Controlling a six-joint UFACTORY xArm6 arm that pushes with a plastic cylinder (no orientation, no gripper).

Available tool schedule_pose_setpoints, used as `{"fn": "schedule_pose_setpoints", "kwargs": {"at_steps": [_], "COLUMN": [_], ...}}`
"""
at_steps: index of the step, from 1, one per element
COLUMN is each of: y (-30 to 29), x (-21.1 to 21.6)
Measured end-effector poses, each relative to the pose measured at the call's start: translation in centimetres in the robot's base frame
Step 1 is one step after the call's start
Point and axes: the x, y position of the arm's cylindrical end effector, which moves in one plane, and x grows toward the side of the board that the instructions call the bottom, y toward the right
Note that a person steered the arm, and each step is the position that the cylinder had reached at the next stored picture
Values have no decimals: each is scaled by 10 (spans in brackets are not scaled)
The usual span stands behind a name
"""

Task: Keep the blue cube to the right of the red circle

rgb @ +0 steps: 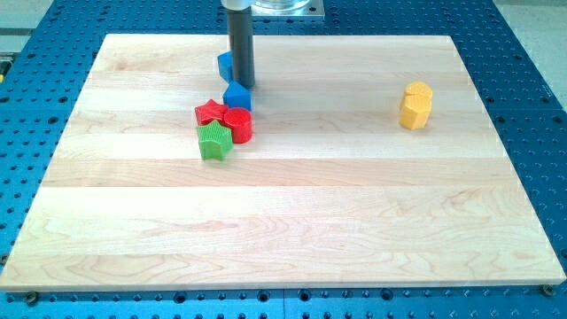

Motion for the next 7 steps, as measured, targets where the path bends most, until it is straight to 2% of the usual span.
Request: {"fn": "schedule_pose_setpoints", "kwargs": {"at_steps": [1, 2, 4, 5, 6, 7], "y": [12, 33, 60, -8, -37, -34], "x": [34, 42, 18, 19, -2, -44]}}
